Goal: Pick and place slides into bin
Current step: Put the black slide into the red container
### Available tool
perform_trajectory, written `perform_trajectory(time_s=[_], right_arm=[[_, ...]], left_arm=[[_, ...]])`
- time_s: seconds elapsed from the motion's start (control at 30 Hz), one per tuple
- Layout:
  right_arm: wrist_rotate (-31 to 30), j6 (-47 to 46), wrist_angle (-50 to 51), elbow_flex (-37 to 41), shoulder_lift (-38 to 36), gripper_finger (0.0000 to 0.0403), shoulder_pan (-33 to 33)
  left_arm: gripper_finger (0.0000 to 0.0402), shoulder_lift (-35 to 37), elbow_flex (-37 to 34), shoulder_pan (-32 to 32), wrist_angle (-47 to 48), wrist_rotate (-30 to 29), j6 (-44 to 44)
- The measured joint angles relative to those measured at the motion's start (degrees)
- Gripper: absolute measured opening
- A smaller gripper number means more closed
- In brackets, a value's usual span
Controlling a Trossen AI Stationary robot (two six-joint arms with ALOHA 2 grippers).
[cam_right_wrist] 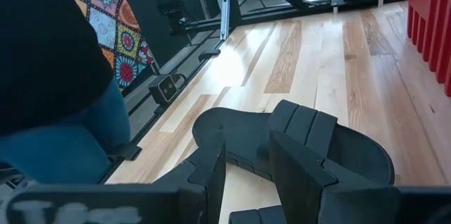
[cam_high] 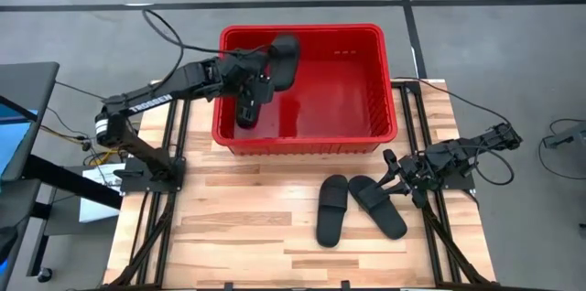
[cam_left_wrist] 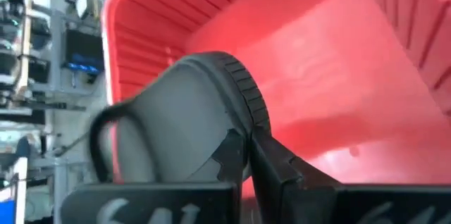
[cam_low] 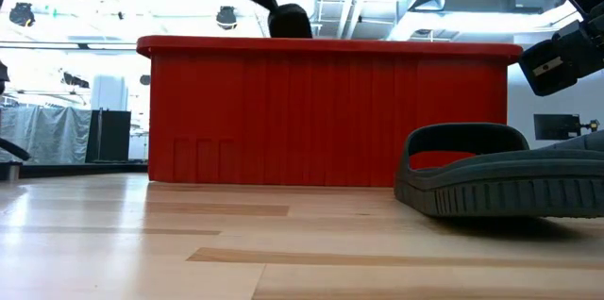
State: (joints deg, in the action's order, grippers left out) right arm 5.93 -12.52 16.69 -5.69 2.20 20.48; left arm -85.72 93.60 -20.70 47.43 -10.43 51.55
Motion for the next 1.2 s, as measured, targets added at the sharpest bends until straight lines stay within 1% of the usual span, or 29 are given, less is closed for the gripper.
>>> perform_trajectory(time_s=[0.17,0.27,0.37,0.53,0.73,0.83,1.2], right_arm=[[0.0,0.01,0.0,0.0,0.0,0.0102,0.01],[0.0,0.01,0.0,0.0,0.0,0.0102,0.01],[0.0,0.01,0.0,0.0,0.0,0.0102,0.01],[0.0,-0.01,0.0,0.0,0.0,0.0102,-0.01],[0.0,0.01,0.0,0.0,0.0,0.0102,0.01],[0.0,0.01,0.0,0.0,0.0,0.0102,-0.01],[0.0,0.0,0.0,0.0,0.0,0.0102,0.0]], left_arm=[[0.0,-2.11,-0.06,-2.52,1.08,1.39,-0.63],[0.0,-3.7,-0.06,-3.12,0.52,1.58,-0.22],[0.0,-5.14,-0.06,-4.17,-0.46,3.07,-0.2],[0.0,-6.45,-0.02,-6.13,-1.85,4.61,-0.79],[0.0,-7.44,-0.06,-8.55,-1.0,6.21,-2.05],[0.0,-7.82,-0.02,-8.73,-1.73,7.18,-2.84],[0.0,-12.06,-0.17,-8.89,2.56,7.68,-5.45]])
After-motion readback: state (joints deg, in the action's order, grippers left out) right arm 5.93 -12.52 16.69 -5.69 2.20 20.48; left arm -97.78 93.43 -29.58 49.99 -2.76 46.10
